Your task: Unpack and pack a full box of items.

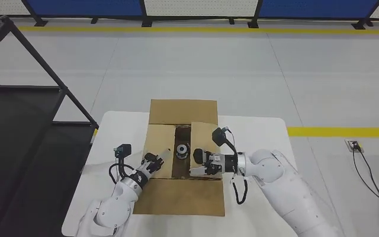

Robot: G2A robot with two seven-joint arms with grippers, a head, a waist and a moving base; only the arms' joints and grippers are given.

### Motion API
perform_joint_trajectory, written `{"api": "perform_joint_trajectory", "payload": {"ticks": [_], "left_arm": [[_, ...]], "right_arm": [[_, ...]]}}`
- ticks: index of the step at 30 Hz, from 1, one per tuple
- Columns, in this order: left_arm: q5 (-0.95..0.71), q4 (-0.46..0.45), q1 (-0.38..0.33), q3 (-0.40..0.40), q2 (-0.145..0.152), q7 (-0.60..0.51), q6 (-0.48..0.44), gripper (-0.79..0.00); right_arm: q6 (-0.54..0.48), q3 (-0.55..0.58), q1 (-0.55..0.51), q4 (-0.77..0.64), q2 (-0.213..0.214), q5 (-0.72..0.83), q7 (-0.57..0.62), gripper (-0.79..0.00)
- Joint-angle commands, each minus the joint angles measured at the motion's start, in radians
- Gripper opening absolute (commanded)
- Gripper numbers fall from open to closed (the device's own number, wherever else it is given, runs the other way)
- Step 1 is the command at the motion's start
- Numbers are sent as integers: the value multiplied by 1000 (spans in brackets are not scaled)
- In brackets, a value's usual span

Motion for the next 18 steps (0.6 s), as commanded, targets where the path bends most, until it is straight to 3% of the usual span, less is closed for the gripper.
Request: {"api": "perform_joint_trajectory", "payload": {"ticks": [1, 18], "left_arm": [[-1, -2, 1, -1, 1, 1, 0, 0], [-15, -26, 26, 2, 6, 33, -5, 0]], "right_arm": [[16, -13, 4, 6, -3, -33, -18, 0], [86, -41, 9, -5, -3, -134, -70, 0]]}}
